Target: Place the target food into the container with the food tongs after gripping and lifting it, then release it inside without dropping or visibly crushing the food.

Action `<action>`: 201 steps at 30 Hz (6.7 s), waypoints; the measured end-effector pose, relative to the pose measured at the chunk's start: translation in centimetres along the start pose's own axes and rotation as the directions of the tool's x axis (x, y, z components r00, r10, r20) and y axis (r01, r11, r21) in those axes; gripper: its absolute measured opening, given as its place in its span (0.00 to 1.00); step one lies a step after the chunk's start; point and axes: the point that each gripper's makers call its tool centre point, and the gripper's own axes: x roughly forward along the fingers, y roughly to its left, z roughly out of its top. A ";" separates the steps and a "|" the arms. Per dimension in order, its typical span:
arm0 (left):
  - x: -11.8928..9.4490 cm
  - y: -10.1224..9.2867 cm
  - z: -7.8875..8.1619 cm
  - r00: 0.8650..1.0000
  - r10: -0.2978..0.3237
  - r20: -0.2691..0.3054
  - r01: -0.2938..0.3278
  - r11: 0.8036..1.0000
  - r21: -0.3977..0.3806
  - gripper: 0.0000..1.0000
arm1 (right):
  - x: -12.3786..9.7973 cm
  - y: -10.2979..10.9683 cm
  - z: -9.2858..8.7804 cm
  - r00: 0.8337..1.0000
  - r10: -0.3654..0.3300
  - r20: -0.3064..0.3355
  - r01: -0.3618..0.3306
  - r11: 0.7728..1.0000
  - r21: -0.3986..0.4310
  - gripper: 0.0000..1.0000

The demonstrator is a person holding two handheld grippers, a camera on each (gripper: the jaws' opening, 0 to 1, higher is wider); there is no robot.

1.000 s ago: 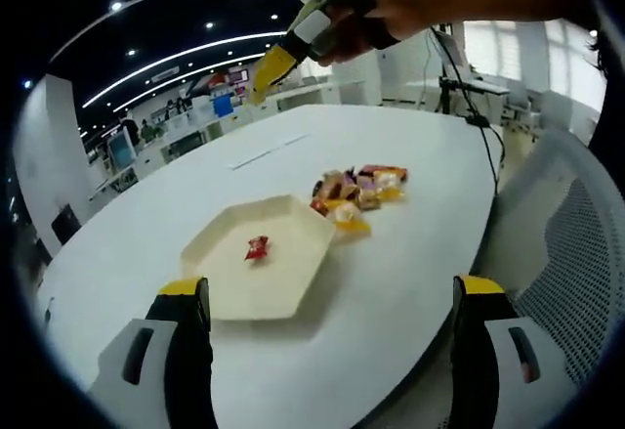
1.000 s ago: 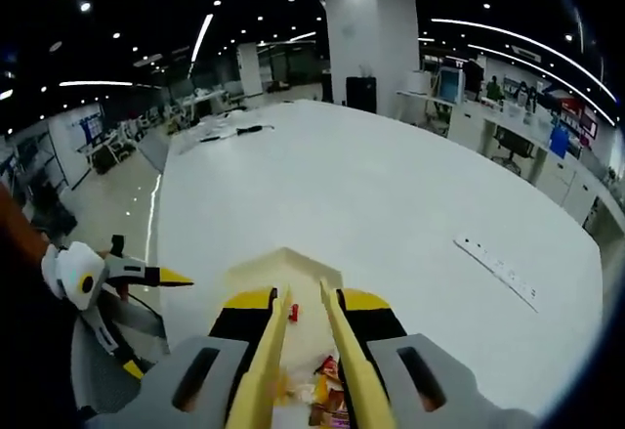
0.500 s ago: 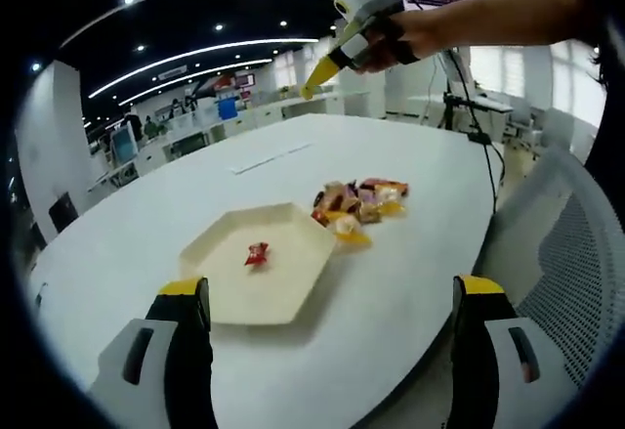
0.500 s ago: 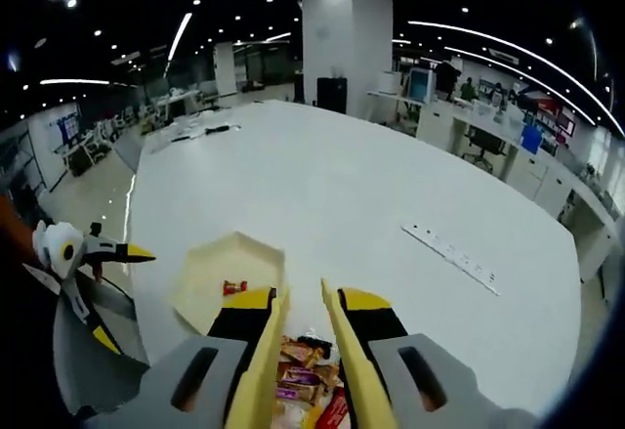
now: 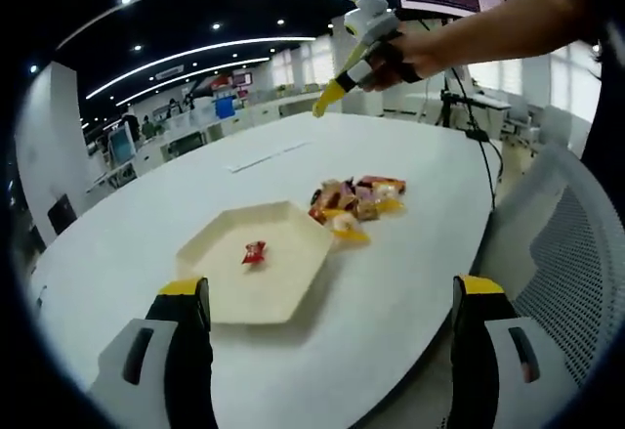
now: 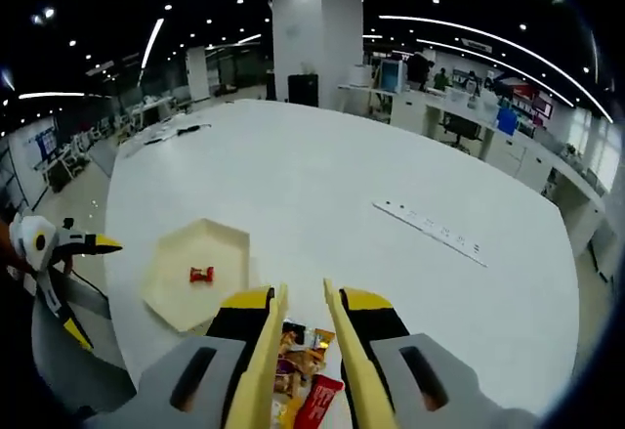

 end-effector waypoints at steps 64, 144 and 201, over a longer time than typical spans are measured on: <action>0.2 -0.5 -0.1 1.000 -0.023 0.001 0.023 1.000 0.012 0.99 | 2.5 -2.8 -4.0 0.988 -0.062 -0.138 0.068 0.997 0.037 0.20; 0.1 -0.6 0.1 1.000 -0.021 0.007 0.021 1.000 0.020 0.99 | 3.6 15.7 10.9 0.960 0.277 0.048 -0.260 0.939 -0.223 0.25; 0.1 -0.6 -0.3 1.000 -0.027 -0.012 0.027 0.999 0.022 0.99 | -1.4 8.6 0.7 0.960 0.277 -0.044 -0.278 0.917 -0.287 0.26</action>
